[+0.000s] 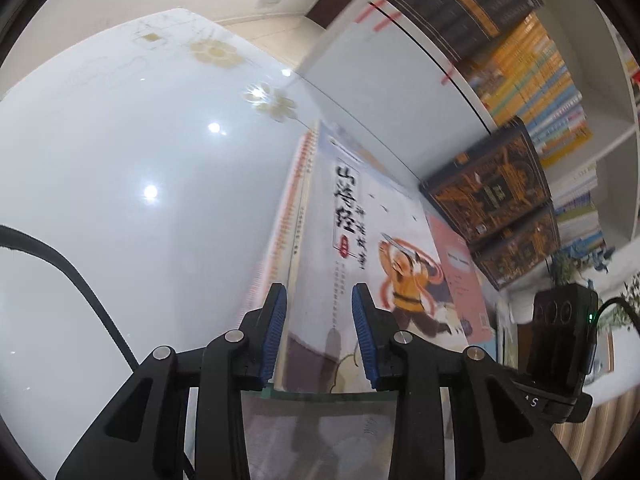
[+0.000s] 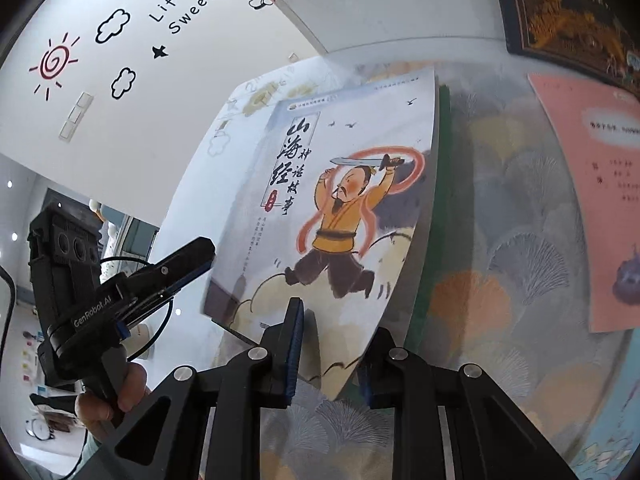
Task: Organize books
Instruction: 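Lower the Shanhaijing book onto the book stack and open both grippers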
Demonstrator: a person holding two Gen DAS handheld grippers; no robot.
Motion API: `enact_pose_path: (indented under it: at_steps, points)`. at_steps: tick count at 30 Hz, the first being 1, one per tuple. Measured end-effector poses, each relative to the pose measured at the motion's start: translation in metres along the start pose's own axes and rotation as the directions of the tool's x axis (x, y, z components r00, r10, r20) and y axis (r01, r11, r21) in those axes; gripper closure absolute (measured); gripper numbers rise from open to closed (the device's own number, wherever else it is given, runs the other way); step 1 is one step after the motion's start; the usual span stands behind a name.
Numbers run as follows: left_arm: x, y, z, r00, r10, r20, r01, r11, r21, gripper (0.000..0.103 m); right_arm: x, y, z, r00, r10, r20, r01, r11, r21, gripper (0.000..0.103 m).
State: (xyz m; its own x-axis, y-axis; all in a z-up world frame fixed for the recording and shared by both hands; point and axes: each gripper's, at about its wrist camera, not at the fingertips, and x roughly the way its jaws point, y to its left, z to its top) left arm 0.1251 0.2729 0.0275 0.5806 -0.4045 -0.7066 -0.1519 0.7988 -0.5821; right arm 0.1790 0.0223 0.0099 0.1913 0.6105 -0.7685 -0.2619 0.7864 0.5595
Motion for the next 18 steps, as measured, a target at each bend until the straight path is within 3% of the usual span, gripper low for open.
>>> enact_pose_path:
  at_steps: [5, 10, 14, 15, 18]
  points:
    - [-0.004, 0.013, 0.002, 0.999, 0.028, 0.023, -0.026, 0.998, -0.051, 0.072, 0.003, -0.006, 0.003, 0.999, 0.051, -0.007, -0.051, 0.997, 0.062, 0.080]
    - [-0.012, 0.008, -0.004, 0.998, 0.064, 0.023, -0.064, 0.998, -0.012, 0.069, -0.005, -0.019, -0.007, 0.995, 0.095, -0.019, -0.092, 0.986, 0.136, 0.078]
    - [-0.016, -0.009, -0.015, 0.994, 0.111, 0.014, -0.112, 0.990, 0.082, 0.031, -0.018, -0.041, -0.026, 0.986, 0.168, -0.002, -0.162, 0.956, 0.243, 0.077]
    - [-0.017, -0.014, -0.018, 0.993, 0.116, 0.016, -0.117, 0.988, 0.101, 0.030, -0.023, -0.047, -0.033, 0.983, 0.183, 0.006, -0.178, 0.947, 0.268, 0.076]
    - [-0.016, -0.028, -0.025, 0.994, 0.105, -0.013, -0.102, 0.985, 0.140, 0.030, -0.042, -0.064, -0.057, 0.986, 0.161, 0.031, -0.163, 0.930, 0.329, 0.052]
